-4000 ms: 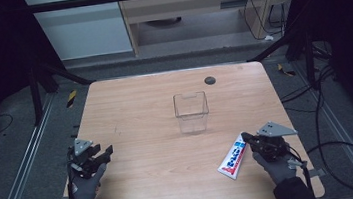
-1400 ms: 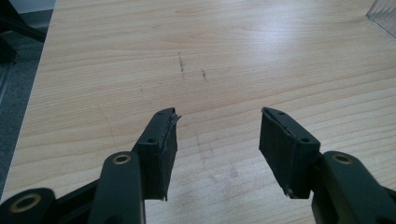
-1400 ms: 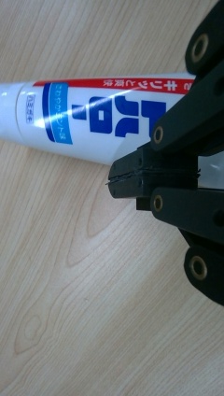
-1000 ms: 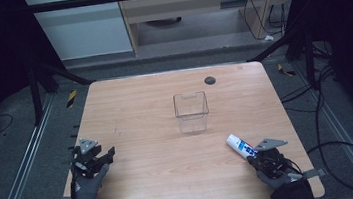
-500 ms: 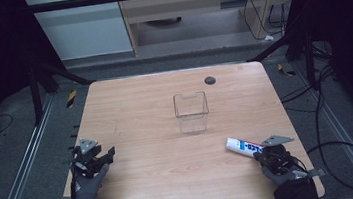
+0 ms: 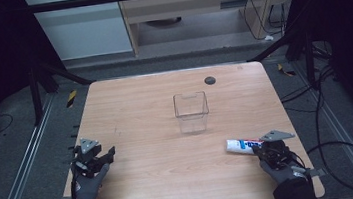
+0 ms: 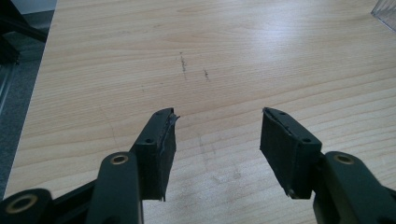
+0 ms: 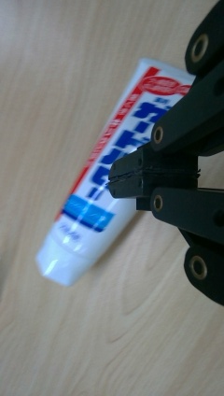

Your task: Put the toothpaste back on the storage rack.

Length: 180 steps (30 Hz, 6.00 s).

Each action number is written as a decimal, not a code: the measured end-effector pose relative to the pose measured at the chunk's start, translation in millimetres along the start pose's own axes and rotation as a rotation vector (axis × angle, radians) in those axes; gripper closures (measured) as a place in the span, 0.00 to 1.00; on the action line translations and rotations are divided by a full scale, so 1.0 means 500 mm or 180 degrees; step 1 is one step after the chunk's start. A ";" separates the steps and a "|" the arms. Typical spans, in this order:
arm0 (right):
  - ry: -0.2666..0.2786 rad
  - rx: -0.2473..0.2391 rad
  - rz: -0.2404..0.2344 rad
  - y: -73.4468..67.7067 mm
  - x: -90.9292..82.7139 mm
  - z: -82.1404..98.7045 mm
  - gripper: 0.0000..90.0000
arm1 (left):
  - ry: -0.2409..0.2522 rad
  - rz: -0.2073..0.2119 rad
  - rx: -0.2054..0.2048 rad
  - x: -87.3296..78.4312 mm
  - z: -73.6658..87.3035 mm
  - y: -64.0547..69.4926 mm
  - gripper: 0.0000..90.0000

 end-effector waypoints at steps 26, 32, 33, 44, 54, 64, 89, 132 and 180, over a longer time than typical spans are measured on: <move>-0.0066 -0.0010 -0.0196 -0.030 0.106 -0.092 1.00 | 0.0010 -0.0002 0.0038 0.000 -0.002 0.003 0.49; -0.0158 -0.0091 -0.0234 -0.044 0.105 -0.084 1.00 | 0.0014 -0.0004 0.0033 -0.002 -0.002 0.002 0.49; -0.0179 -0.0107 -0.0243 -0.048 0.103 -0.081 1.00 | 0.0015 -0.0003 0.0032 -0.002 -0.002 0.002 0.49; -0.0270 -0.0161 -0.0320 -0.069 0.072 -0.051 0.99 | 0.0025 0.0002 0.0024 -0.006 -0.002 0.000 0.49; -0.0316 -0.0171 -0.0383 -0.081 0.047 -0.027 0.99 | 0.0023 -0.0008 0.0026 -0.007 -0.001 -0.001 0.49; -0.0357 -0.0128 -0.0436 -0.082 0.019 0.007 0.98 | 0.0014 -0.0011 0.0032 -0.006 0.000 0.000 0.49; -0.0491 0.0029 -0.0322 -0.043 -0.013 0.039 0.97 | 0.0000 -0.0010 0.0028 -0.004 0.001 0.000 0.49; -0.0727 0.0112 -0.0089 0.017 -0.004 -0.087 0.51 | -0.0029 -0.0014 0.0064 0.005 0.001 0.003 0.47; -0.1483 0.0227 -0.0084 0.035 0.082 -0.033 0.41 | -0.0033 -0.0009 0.0060 0.007 0.002 0.002 0.47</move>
Point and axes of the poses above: each handheld gripper's, and its own axes: x roughly forward along the jaws, z roughly out of its underside, y roughly to its right, the point moved 7 cm from there along x, roughly forward along the jaws, and after that the axes turned 8 degrees about -z, right-handed, at the moved point
